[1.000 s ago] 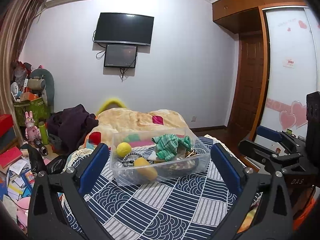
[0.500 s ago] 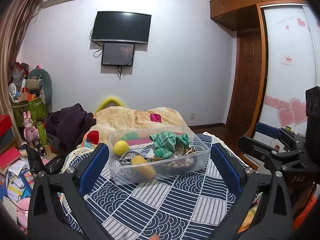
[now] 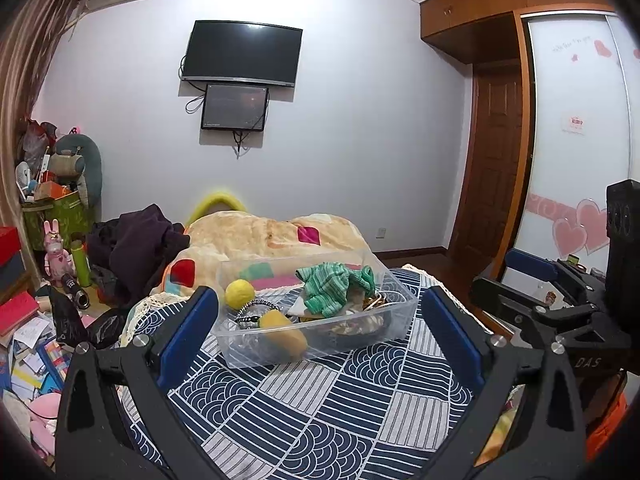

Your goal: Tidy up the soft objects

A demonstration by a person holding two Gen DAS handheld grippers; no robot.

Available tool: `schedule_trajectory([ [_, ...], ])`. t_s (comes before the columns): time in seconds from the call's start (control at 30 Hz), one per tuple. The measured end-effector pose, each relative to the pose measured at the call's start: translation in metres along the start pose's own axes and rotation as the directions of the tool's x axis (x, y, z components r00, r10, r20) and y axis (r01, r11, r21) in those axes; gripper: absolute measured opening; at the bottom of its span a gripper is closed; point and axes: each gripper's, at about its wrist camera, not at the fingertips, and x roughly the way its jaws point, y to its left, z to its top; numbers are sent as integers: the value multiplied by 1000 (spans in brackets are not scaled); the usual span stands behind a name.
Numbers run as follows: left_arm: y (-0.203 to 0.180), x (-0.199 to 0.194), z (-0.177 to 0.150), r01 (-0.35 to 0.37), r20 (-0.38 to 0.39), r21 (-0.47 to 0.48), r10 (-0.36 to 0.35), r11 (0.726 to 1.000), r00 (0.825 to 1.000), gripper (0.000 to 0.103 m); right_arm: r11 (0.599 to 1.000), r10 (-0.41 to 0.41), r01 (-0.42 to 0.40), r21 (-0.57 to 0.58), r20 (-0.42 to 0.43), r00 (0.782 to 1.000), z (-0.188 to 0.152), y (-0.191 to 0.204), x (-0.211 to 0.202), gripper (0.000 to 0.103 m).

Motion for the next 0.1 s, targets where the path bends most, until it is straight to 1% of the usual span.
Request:
schedule_trajectory([
  [0.1, -1, 1, -1, -1, -3, 2, 1, 1000, 1000, 103, 1000, -1, 1, 1, -2, 1000, 0, 0, 0, 103],
])
